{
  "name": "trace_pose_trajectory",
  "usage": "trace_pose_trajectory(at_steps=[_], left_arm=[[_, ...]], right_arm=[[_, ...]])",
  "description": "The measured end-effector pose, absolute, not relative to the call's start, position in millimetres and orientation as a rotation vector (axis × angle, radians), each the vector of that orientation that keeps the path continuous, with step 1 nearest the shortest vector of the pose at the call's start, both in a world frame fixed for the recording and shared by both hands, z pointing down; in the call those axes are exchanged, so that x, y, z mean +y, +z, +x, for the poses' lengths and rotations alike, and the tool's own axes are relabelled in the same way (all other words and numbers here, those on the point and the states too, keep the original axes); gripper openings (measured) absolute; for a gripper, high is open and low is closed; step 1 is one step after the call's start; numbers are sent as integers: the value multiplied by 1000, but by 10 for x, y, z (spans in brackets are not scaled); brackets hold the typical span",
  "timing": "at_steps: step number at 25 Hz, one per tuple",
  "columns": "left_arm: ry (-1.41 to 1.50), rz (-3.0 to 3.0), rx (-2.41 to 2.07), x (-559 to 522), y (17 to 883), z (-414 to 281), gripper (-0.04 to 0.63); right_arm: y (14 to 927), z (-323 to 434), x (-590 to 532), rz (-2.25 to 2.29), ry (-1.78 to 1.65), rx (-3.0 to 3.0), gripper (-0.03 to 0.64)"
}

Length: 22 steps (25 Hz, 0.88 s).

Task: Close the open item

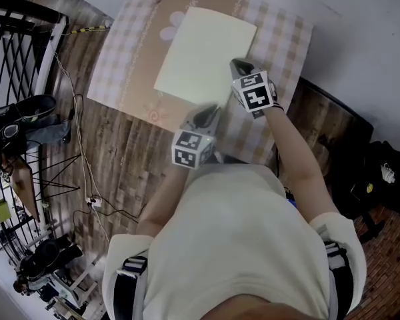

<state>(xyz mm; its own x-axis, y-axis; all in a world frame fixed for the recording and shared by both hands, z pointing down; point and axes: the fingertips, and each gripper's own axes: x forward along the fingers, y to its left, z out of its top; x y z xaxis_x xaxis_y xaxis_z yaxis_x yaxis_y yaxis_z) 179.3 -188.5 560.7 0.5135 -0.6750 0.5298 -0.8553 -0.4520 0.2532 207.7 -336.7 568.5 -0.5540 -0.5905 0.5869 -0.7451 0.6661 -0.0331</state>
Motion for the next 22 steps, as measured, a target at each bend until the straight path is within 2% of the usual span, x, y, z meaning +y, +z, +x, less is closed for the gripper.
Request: trace_pose_trajectory(at_steps=[9, 17, 22], left_arm=[[468, 2320, -1183, -1671, 5450, 1668, 38], [406, 2365, -1185, -1540, 5148, 1075, 35], [364, 2391, -1171, -1606, 4778, 687, 35]], right_arm=[[5665, 2116, -3348, 1181, 432, -2303, 0], [5348, 1942, -2734, 1372, 433, -2324, 0], [4831, 1696, -2368, 1446, 449, -2359, 0]])
